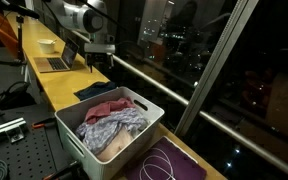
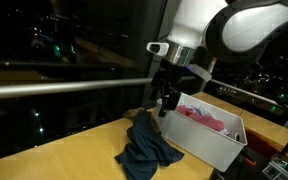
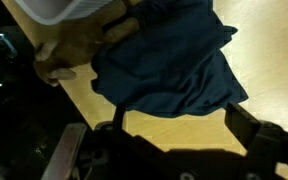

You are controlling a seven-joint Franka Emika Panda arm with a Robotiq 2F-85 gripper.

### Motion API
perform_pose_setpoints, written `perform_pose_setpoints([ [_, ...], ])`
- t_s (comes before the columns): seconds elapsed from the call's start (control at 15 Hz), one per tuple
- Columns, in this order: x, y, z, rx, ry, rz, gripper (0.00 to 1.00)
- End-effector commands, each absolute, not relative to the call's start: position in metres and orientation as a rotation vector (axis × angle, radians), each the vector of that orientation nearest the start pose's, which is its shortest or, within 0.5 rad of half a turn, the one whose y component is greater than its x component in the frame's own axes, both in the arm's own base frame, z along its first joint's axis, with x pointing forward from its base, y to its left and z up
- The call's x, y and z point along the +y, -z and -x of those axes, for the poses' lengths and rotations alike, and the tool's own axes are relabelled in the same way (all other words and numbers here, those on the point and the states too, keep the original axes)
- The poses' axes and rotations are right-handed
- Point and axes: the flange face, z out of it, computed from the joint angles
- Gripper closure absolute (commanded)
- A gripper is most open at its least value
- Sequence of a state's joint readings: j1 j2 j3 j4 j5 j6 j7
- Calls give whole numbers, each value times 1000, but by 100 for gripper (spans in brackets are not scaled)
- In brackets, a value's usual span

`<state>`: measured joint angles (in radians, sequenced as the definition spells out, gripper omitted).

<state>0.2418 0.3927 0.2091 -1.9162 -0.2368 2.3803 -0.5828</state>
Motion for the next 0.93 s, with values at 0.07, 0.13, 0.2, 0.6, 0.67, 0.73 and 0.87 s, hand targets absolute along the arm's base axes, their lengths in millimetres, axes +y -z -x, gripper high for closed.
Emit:
perform_pose_setpoints([
  [0.07,313,-232,-578,-1852,49,2635,0],
  [0.13,319,-221,-575,-1855,25,2623,0],
  [0.2,323,-207,-573,-1857,3,2618,0],
  [0.6,341,-148,-552,-1878,-85,2560,0],
  [0.67,348,-140,-550,-1879,-87,2551,0],
  [0.73,353,-133,-550,-1880,-85,2540,0],
  [0.87,360,-117,-546,-1889,-98,2525,0],
])
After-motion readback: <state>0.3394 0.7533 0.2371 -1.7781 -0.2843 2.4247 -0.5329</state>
